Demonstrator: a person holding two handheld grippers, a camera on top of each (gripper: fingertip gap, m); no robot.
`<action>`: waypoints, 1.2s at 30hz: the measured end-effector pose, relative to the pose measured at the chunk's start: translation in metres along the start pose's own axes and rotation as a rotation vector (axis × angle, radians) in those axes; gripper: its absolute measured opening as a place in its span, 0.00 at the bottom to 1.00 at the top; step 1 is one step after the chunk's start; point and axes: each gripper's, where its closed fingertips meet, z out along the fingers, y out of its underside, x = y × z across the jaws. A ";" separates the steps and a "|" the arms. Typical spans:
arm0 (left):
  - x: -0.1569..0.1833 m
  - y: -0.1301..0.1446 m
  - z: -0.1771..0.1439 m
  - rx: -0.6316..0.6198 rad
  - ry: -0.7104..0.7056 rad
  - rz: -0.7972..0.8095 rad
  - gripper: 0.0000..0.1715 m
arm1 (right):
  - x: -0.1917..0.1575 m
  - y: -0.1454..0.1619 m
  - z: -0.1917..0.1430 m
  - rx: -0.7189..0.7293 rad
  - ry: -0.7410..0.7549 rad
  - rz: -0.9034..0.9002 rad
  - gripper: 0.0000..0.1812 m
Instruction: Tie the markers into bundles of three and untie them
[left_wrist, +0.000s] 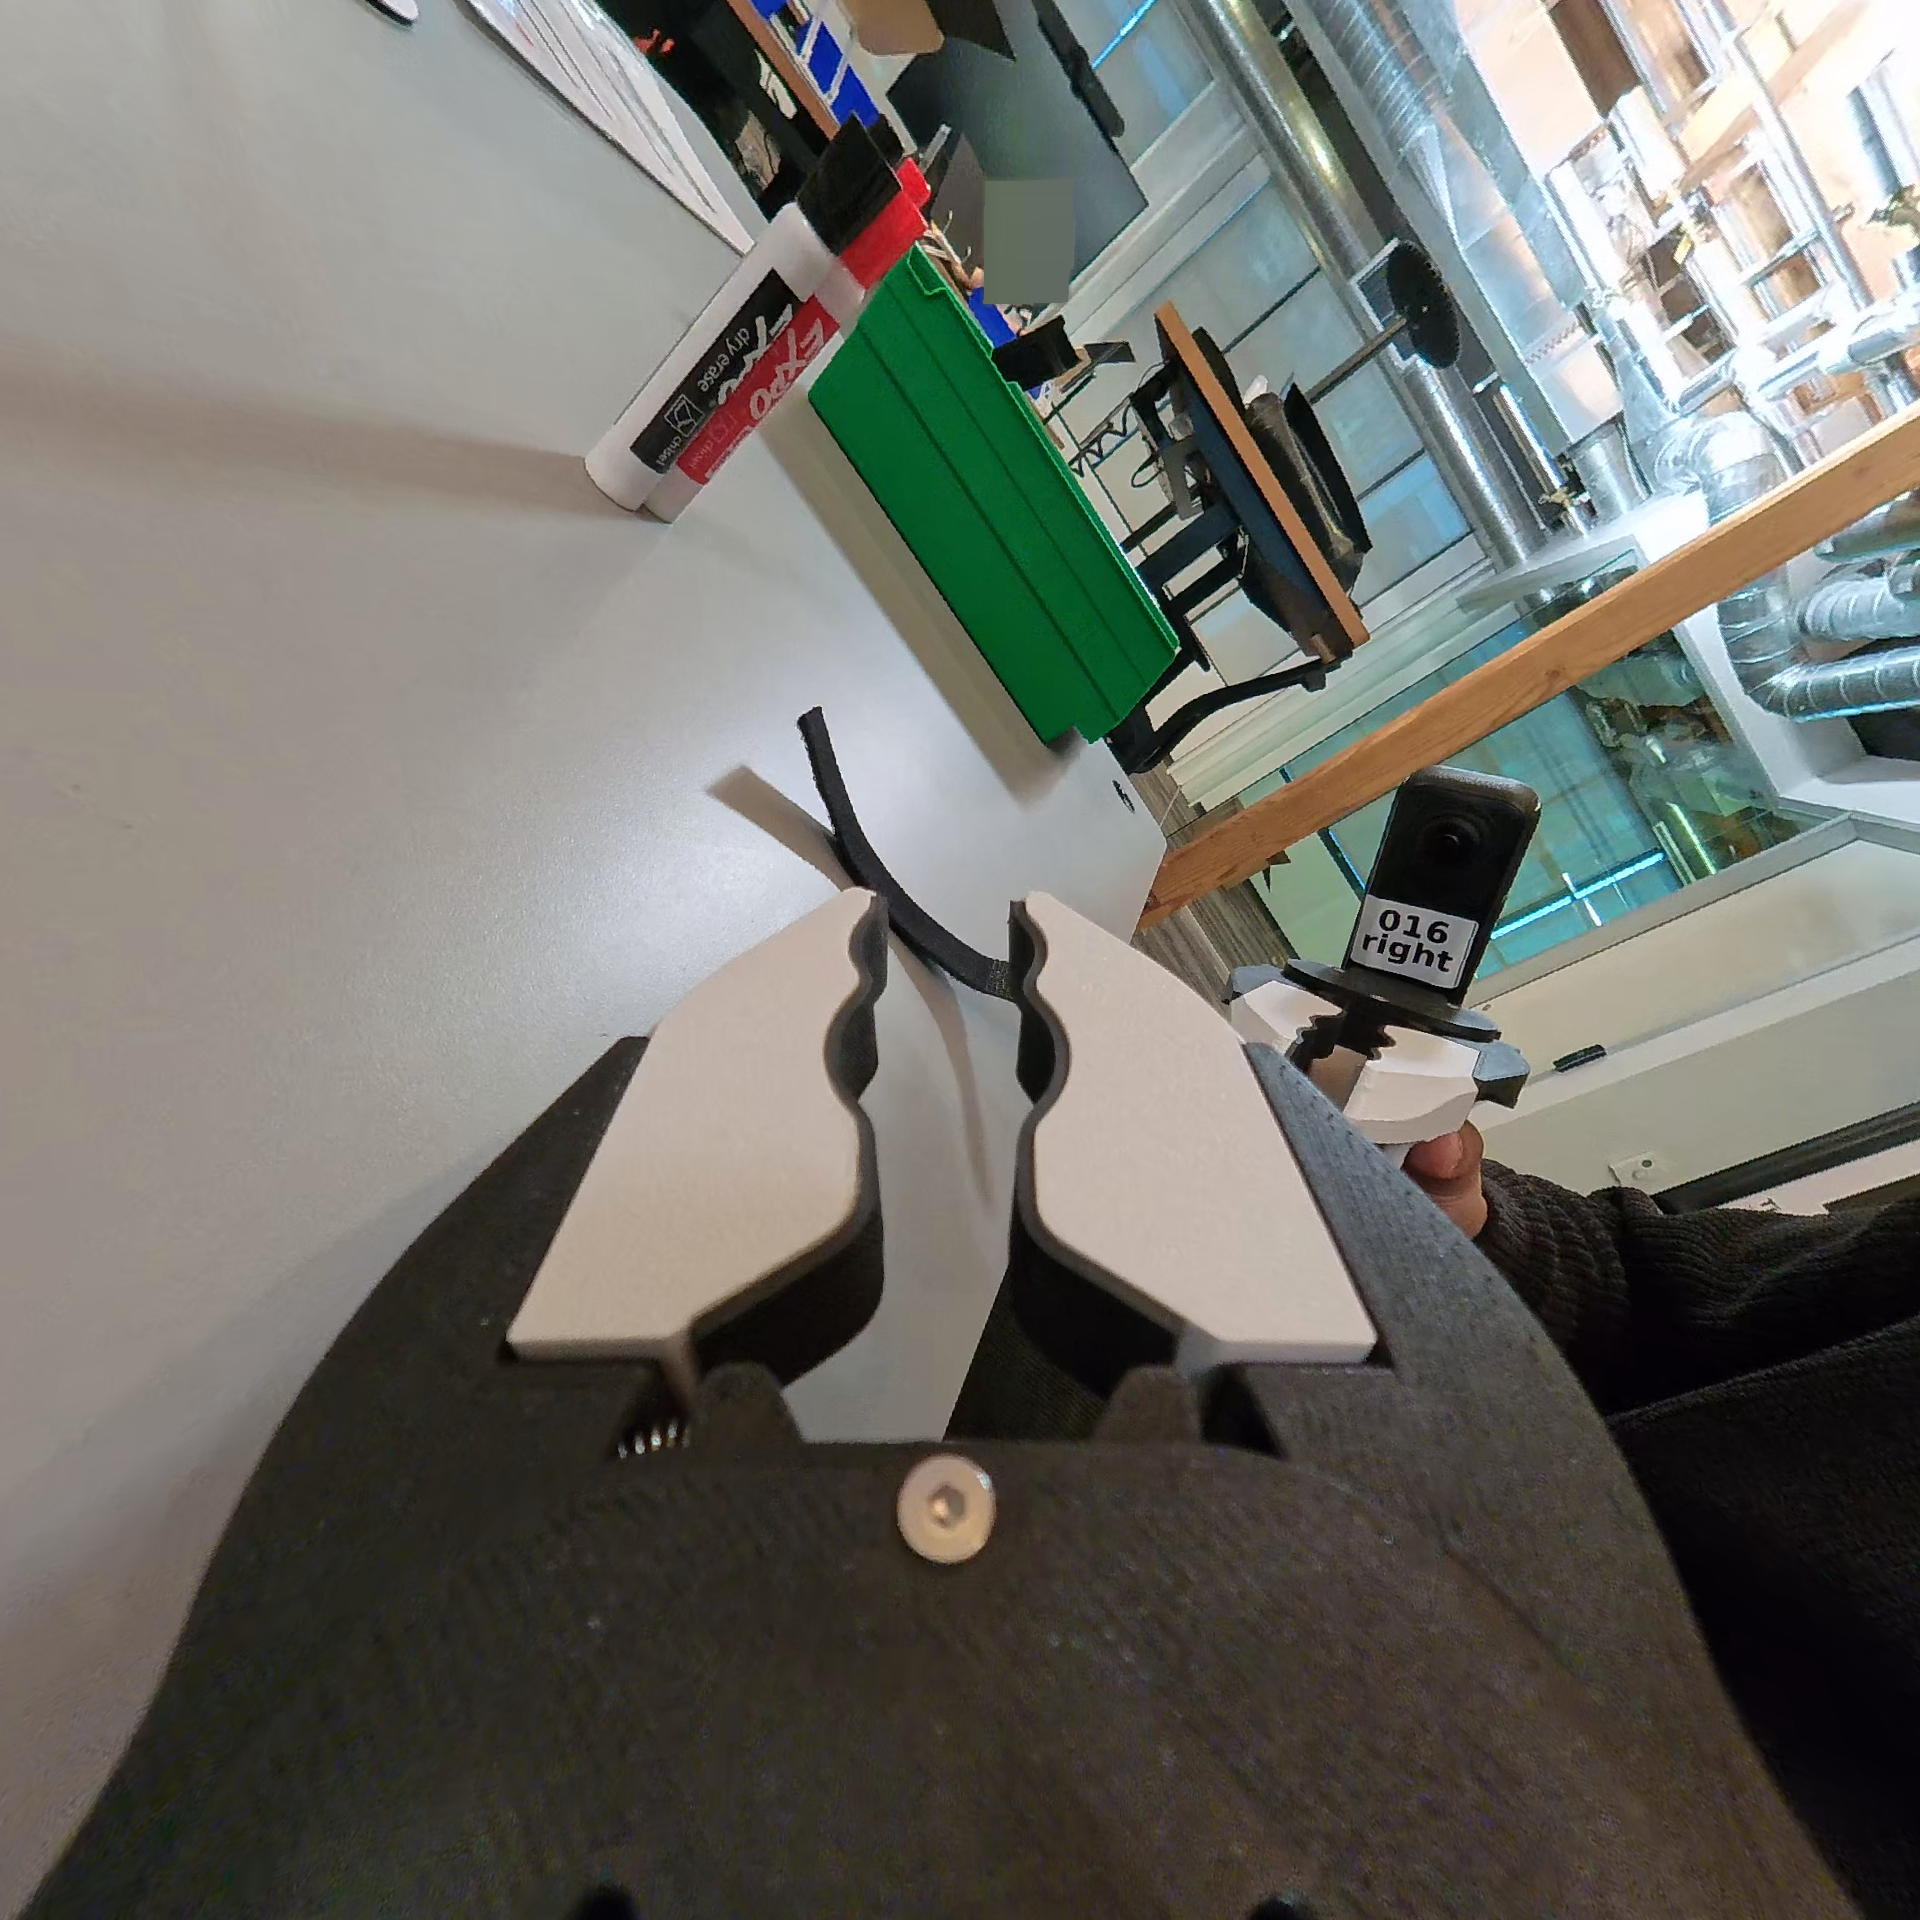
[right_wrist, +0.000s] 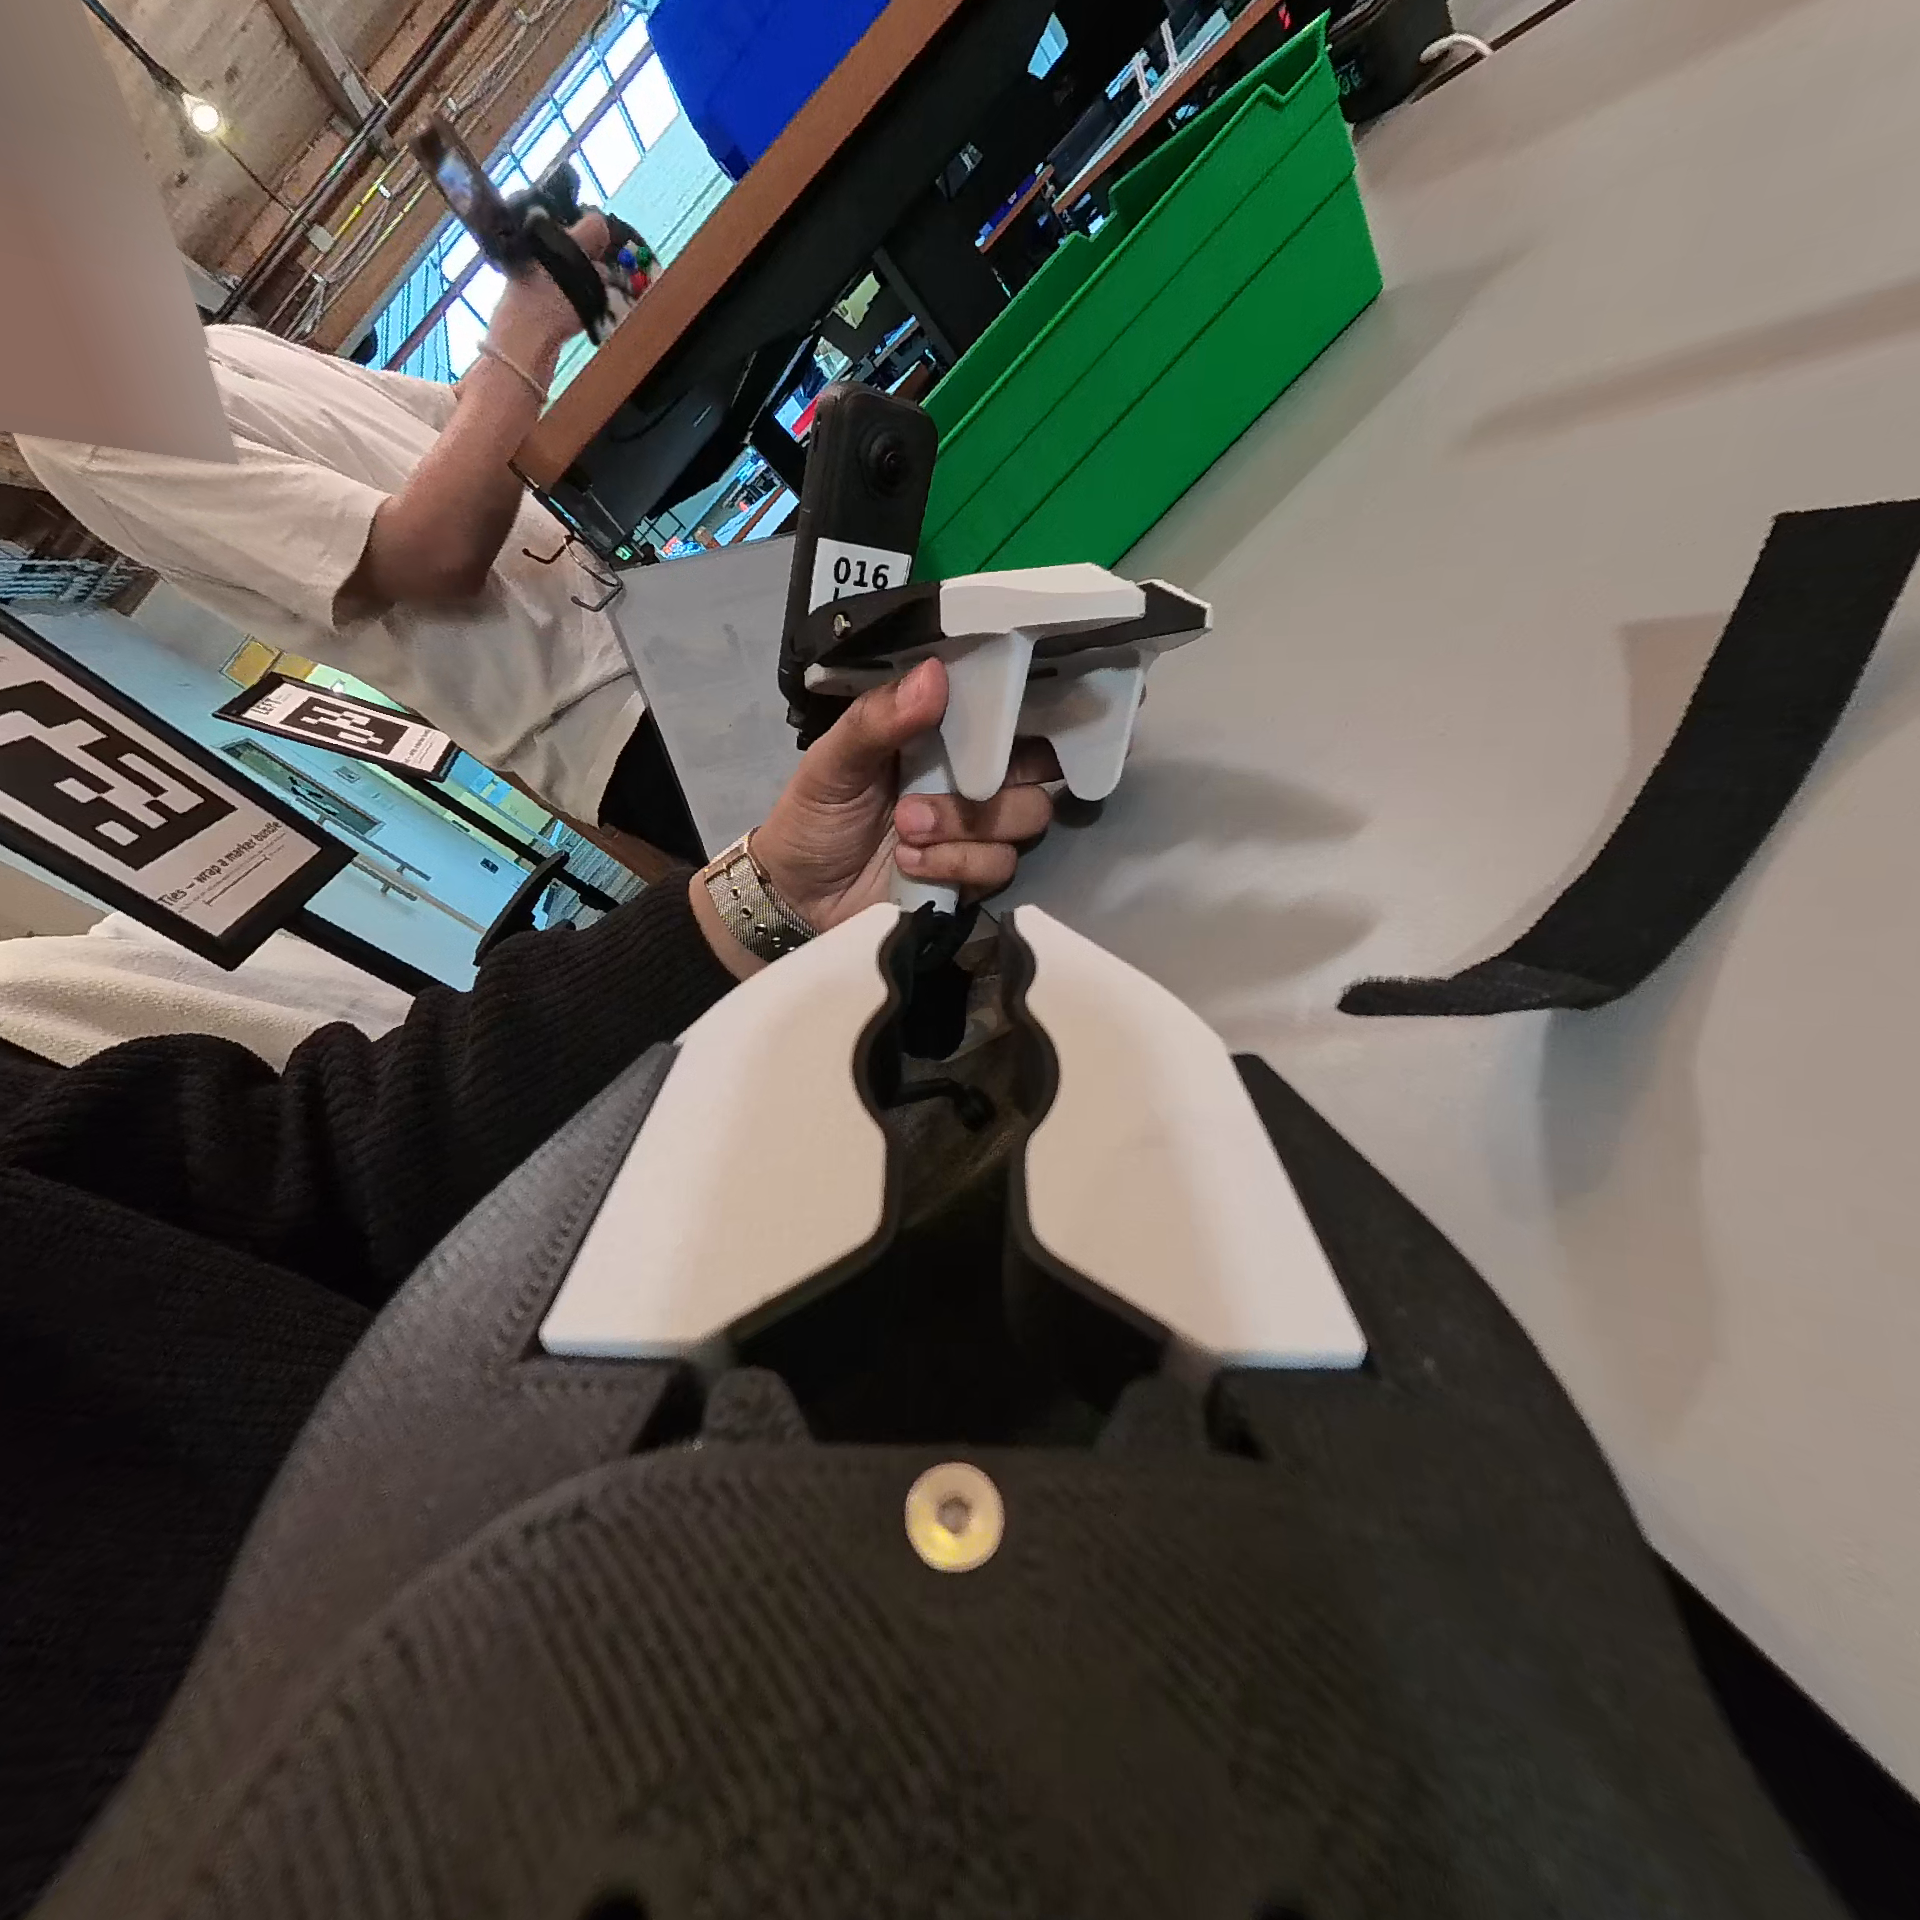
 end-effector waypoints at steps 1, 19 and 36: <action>0.000 0.000 0.000 0.000 0.000 0.000 0.13 | 0.000 0.000 0.000 0.000 0.000 0.000 0.09; -0.001 0.000 0.000 -0.001 -0.003 0.000 0.13 | -0.001 -0.003 -0.003 -0.003 -0.006 -0.068 0.09; -0.001 -0.001 0.001 0.002 -0.009 0.008 0.13 | -0.001 -0.016 -0.009 0.041 0.011 -0.225 0.11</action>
